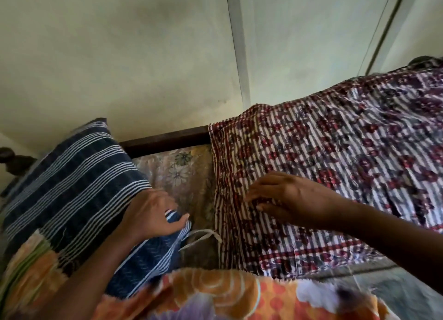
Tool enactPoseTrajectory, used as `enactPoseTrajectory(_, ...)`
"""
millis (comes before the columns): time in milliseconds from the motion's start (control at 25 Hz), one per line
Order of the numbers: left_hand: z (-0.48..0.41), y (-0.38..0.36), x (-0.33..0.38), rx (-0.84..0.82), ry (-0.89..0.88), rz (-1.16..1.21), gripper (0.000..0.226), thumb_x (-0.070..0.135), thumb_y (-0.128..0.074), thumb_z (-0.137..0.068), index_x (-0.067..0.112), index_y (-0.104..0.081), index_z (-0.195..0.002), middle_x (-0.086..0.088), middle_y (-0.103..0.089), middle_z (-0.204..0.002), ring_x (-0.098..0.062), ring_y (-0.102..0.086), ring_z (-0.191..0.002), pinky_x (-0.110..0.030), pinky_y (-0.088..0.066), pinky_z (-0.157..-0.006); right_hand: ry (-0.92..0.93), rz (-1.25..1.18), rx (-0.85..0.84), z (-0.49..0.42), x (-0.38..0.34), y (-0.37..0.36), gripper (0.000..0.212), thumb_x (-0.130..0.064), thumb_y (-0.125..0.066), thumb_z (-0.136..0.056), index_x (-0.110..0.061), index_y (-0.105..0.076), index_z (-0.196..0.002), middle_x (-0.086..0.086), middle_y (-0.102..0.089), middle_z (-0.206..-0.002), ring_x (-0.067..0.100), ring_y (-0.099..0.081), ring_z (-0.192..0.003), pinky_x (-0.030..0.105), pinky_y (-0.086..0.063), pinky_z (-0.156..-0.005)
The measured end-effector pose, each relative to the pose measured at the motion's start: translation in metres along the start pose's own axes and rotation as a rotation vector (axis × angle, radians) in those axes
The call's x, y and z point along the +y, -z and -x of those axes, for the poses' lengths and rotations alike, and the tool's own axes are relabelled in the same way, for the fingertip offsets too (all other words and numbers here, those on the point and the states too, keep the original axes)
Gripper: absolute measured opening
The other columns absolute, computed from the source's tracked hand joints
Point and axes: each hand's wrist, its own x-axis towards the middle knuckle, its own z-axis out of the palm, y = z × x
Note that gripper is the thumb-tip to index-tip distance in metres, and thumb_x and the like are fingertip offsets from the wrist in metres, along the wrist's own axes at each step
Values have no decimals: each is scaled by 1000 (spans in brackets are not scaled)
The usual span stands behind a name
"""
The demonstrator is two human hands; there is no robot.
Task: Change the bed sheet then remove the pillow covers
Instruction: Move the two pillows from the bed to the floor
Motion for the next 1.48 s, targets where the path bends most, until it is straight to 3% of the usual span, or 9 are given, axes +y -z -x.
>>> enactPoseTrajectory(240,44,-25,155,18,-237,273,36,40,-63,-75,21,-45,-50,5,-43,-49,-11,-39,-54,-26,-28,-55,165,246,-341,-60,4,-25,43,-40,-39,-97,-26,-39,-138,-1,-40,-143,15,-33,-133,35,-27,-112)
enactPoseTrajectory(400,38,-62,170,27,-147,306,34,30,-65,-72,19,-45,-47,4,-46,-48,-11,-41,-53,-26,-31,-57,298,529,-550,-93,12,-42,49,-47,-31,-97,-23,-41,-138,4,-44,-143,21,-33,-135,40,-10,-116)
enactPoseTrajectory(520,37,-61,168,5,-142,340,33,30,-62,-73,18,-46,-47,3,-47,-48,-13,-43,-53,-25,-27,-57,347,570,-582,-99,12,-51,52,-53,-31,-93,-21,-49,-131,6,-51,-137,22,-41,-128,41,-16,-115)
enactPoseTrajectory(640,35,-63,167,11,-170,329,33,29,-61,-74,18,-48,-46,4,-47,-47,-14,-43,-51,-26,-27,-57,339,553,-505,-90,11,-49,54,-57,-34,-90,-15,-63,-106,10,-65,-99,25,-57,-98,40,-37,-100)
enactPoseTrajectory(720,32,-64,166,11,-189,318,32,29,-61,-73,18,-49,-46,5,-47,-47,-14,-43,-50,-25,-27,-57,337,543,-464,-79,10,-44,57,-60,-32,-89,-13,-64,-94,5,-56,-72,23,-53,-77,39,-41,-94)
enactPoseTrajectory(920,31,-54,156,-80,-225,202,35,39,-57,-79,20,-51,-50,5,-51,-53,-14,-49,-60,-28,-34,-66,343,451,-267,-27,14,-18,77,-68,-9,-80,-18,-67,-93,1,-65,-79,18,-57,-77,35,-42,-92)
enactPoseTrajectory(1040,16,-38,122,-151,-298,47,52,58,-43,-86,19,-60,-57,3,-62,-62,-18,-58,-71,-29,-43,-77,450,305,26,16,13,3,51,-57,-35,-83,-18,-67,-75,-4,-61,-58,14,-58,-60,31,-48,-78)
enactPoseTrajectory(1160,5,-25,122,-204,-359,-32,58,53,-45,-85,12,-54,-46,0,-55,-45,-22,-55,-47,-22,-40,-50,379,218,162,50,7,12,39,-49,-46,-82,-21,-59,-58,-8,-53,-48,10,-48,-49,30,-51,-71)
enactPoseTrajectory(1480,21,63,146,217,-88,92,49,28,-41,-87,11,-46,-42,-4,-45,-42,-23,-46,-41,-32,-33,-52,135,148,398,130,-14,34,38,-40,-54,-82,-18,-58,-51,-5,-55,-49,16,-52,-47,25,-39,-64)
